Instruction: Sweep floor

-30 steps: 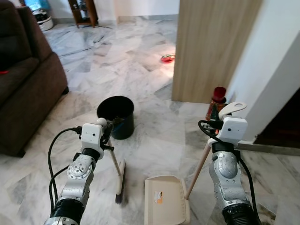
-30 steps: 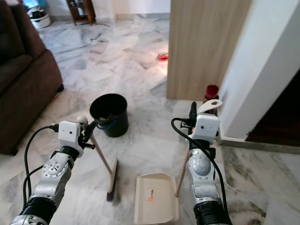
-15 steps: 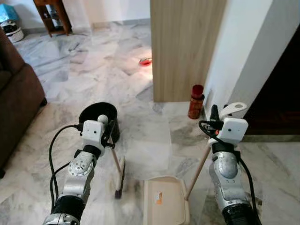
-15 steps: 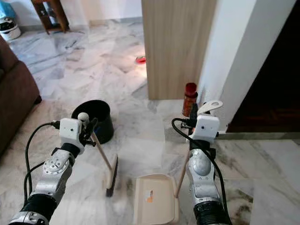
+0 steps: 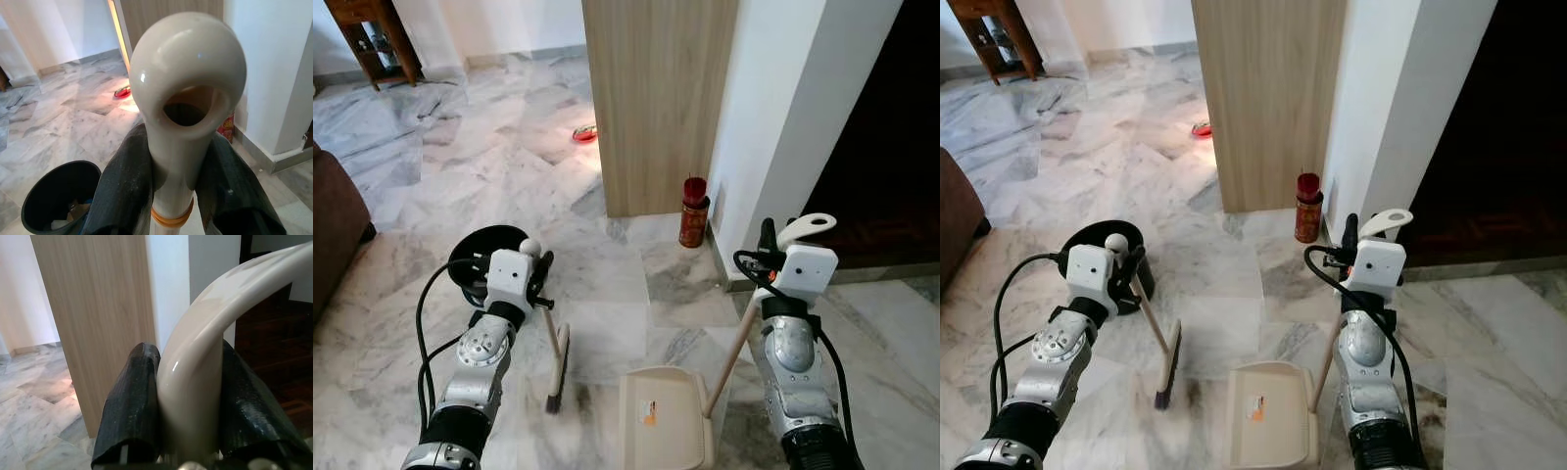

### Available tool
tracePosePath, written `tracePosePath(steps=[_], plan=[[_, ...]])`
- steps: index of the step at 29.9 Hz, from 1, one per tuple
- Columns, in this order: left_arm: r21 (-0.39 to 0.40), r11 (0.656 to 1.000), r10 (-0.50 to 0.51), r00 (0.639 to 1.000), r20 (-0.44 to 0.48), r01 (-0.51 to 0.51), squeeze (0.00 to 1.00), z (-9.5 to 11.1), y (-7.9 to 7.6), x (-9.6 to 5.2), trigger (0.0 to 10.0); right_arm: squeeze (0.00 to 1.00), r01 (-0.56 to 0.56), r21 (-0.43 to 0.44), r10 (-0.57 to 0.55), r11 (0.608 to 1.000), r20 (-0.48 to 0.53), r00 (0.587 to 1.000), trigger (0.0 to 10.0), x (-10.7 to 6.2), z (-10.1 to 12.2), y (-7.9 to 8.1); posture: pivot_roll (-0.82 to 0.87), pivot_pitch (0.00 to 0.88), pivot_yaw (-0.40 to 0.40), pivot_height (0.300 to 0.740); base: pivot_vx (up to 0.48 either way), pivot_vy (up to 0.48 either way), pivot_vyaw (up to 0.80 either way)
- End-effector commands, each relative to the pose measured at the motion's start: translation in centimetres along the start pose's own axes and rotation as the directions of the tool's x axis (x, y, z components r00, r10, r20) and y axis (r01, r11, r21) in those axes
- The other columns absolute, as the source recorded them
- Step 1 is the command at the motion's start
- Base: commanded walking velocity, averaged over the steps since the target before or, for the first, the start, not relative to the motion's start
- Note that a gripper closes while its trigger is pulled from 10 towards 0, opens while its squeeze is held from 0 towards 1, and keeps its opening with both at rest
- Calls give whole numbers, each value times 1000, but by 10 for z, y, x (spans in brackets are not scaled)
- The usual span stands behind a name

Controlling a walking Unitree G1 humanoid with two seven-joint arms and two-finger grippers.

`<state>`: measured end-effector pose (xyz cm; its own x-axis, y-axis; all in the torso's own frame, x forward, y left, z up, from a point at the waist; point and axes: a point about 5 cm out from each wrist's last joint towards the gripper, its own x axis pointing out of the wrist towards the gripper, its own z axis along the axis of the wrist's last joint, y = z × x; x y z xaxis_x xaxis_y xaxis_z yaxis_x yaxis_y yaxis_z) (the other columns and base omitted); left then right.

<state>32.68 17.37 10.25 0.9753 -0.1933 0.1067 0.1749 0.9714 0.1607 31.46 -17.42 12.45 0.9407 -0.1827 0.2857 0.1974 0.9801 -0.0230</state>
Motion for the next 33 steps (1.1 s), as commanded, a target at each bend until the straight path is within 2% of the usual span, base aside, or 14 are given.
tracePosePath(steps=[1, 9, 15, 29, 33], plan=[[27, 1000, 15, 999, 33, -16, 0, 6, 5, 3, 10000, 0, 1, 14, -2, 1000, 20, 1000, 10000, 4, 5, 2, -63, 51, 92, 740, 0, -319, -800], [31, 999, 21, 999, 35, -22, 0, 6, 6, 2, 10000, 0, 2, 11, -2, 1000, 19, 1000, 10000, 4, 5, 1, -65, 56, 91, 740, 0, -40, -800], [35, 999, 25, 999, 34, -26, 0, 6, 6, 3, 10000, 0, -1, 10, 0, 1000, 17, 1000, 10000, 4, 5, 2, -62, 58, 91, 740, 0, -395, -800], [56, 998, 16, 999, 40, -18, 0, 7, 6, 3, 10000, 0, 2, 8, -2, 1000, 17, 1000, 10000, 4, 5, 2, -62, 56, 96, 740, 0, -42, -800], [50, 999, 17, 999, 43, -19, 0, 7, 5, 4, 10000, 0, 7, 6, -7, 1000, 20, 1000, 10000, 5, 5, -1, -66, 44, 96, 740, 0, -284, -800]])
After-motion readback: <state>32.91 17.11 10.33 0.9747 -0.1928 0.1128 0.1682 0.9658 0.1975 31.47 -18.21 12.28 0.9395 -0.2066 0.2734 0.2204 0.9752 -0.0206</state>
